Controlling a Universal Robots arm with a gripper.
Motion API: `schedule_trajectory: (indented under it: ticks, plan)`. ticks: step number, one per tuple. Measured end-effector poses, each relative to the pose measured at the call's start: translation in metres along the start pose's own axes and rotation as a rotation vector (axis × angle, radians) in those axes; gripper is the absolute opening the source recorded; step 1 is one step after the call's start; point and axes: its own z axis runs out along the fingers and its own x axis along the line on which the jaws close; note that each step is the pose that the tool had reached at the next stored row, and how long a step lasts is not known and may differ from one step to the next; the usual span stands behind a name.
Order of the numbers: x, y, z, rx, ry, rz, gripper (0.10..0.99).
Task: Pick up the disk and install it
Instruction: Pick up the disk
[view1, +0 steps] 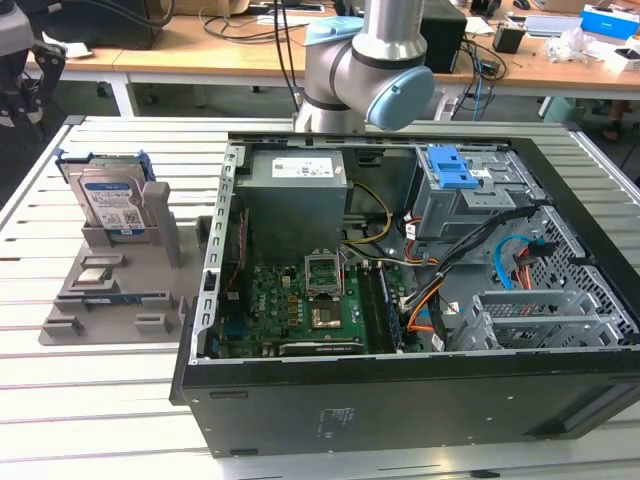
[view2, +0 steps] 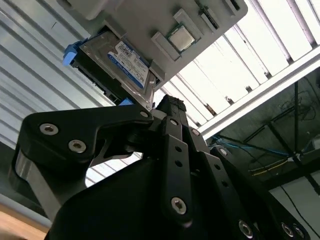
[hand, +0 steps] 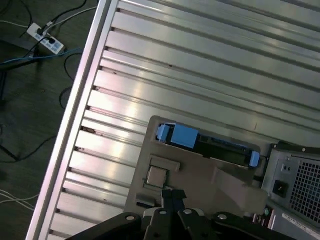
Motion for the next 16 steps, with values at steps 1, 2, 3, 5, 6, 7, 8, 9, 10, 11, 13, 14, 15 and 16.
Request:
schedule_trajectory:
  ticks: [1, 2, 3, 5, 6, 7, 8, 9, 10, 11, 13, 14, 15, 16]
  plan:
    - [0.0, 0.0, 0.0, -0.001, 0.001, -0.023, 0.106]
    - [0.0, 0.0, 0.0, -0.001, 0.0018, -0.041, 0.106]
    - [0.0, 0.0, 0.0, -0.001, 0.0026, -0.057, 0.106]
    - [0.0, 0.0, 0.0, -0.002, 0.0045, -0.1, 0.106]
    - [0.0, 0.0, 0.0, -0.003, 0.005, -0.112, 0.106]
    - [0.0, 0.0, 0.0, -0.003, 0.0061, -0.138, 0.106]
    - [0.0, 0.0, 0.0, -0.004, 0.0069, -0.154, 0.106]
    - [0.0, 0.0, 0.0, -0.004, 0.0075, -0.166, 0.106]
    - [0.0, 0.0, 0.0, -0.004, 0.0083, -0.183, 0.106]
    - [0.0, 0.0, 0.0, -0.005, 0.0088, -0.195, 0.106]
    - [0.0, 0.0, 0.0, -0.005, 0.0104, -0.231, 0.106]
    - [0.0, 0.0, 0.0, -0.006, 0.0108, -0.241, 0.106]
    - [0.0, 0.0, 0.0, -0.006, 0.0116, -0.256, 0.106]
    - [0.0, 0.0, 0.0, -0.006, 0.0121, -0.268, 0.106]
